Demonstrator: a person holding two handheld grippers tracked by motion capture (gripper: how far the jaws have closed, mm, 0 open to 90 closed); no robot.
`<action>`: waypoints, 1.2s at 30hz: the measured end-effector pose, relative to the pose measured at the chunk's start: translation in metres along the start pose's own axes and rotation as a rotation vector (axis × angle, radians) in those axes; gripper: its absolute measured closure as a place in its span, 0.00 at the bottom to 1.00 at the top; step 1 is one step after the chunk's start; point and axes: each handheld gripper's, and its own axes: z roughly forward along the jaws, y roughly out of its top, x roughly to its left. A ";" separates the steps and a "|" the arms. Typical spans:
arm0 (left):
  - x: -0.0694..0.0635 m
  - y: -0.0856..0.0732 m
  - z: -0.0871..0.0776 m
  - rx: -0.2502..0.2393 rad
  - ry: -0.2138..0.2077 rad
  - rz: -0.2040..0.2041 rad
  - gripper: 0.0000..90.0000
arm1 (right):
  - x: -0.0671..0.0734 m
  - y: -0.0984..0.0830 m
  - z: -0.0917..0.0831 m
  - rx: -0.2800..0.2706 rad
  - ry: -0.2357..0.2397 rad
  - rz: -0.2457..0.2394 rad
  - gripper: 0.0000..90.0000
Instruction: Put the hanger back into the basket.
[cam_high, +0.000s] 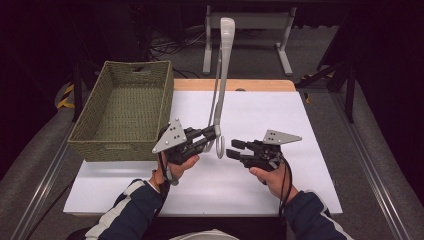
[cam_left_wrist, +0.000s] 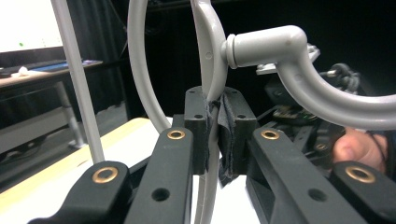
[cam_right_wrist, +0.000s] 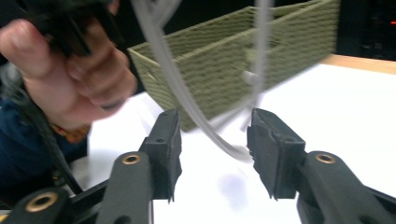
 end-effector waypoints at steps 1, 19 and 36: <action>0.001 0.002 -0.001 0.002 0.013 0.007 0.92 | -0.001 -0.001 -0.005 0.006 -0.024 -0.010 0.55; 0.024 0.048 -0.040 0.049 0.166 0.119 0.92 | -0.009 -0.023 -0.055 0.096 -0.366 -0.177 0.30; 0.052 0.061 -0.080 0.036 0.262 0.140 0.92 | -0.006 -0.031 -0.042 0.150 -0.387 -0.209 0.25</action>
